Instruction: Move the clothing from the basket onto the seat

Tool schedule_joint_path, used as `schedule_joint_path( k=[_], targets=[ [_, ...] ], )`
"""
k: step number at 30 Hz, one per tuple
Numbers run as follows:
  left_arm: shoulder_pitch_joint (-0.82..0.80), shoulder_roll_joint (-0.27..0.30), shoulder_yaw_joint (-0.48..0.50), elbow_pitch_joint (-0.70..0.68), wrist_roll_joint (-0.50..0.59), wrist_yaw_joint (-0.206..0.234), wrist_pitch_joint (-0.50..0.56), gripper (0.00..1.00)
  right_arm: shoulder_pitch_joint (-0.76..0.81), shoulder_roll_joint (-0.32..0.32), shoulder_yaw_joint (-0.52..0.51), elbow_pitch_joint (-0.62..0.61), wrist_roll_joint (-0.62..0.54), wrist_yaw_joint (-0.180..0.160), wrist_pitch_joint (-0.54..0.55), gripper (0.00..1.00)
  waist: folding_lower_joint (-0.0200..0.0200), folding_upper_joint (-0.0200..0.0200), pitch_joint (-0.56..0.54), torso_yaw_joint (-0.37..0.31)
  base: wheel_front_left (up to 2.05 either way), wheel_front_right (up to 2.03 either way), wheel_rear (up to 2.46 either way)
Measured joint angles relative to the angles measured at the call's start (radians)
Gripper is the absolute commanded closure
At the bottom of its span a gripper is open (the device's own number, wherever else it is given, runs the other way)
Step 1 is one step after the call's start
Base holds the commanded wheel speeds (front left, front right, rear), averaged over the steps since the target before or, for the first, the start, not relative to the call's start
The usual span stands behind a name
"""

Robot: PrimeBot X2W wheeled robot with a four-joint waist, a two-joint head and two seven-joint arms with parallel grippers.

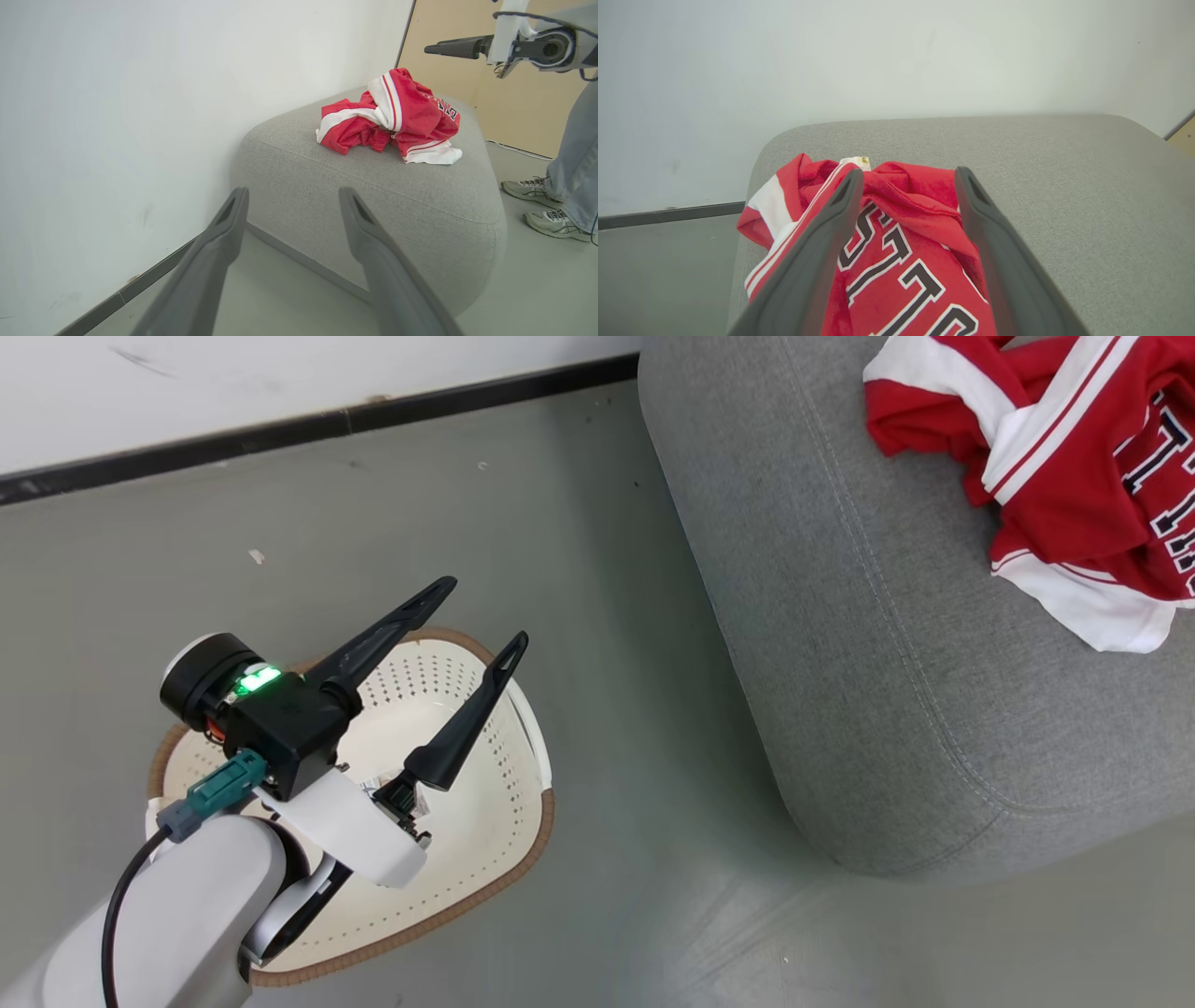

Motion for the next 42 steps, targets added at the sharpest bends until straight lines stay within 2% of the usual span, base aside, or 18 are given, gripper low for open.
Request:
schedule_joint_path(
  k=[7,17,28,42],
  targets=[
    [0.030,-0.013,0.014,0.019,-0.021,0.010,-0.027,0.00,0.012,-0.002,0.041,-0.069,0.000,0.000,-0.005,0.00,0.0000,0.0000,-0.051,0.023,0.00,0.00,0.00],
    [0.083,-0.016,0.066,0.049,-0.047,0.052,-0.057,0.00,0.041,-0.007,0.088,-0.144,0.001,0.000,-0.006,0.00,0.0000,0.0000,-0.118,0.070,0.00,0.00,0.00],
    [0.138,-0.017,0.117,0.087,-0.062,0.100,-0.068,0.00,0.100,-0.005,0.043,-0.235,0.030,0.000,-0.008,0.00,0.0000,0.0000,-0.180,0.133,0.00,0.00,0.00],
    [0.239,-0.041,0.189,0.129,-0.113,0.150,-0.080,0.00,0.258,0.055,-0.009,-0.344,0.023,0.000,-0.008,0.00,0.0000,0.0000,-0.250,0.214,0.00,0.00,0.00]
  ],
)
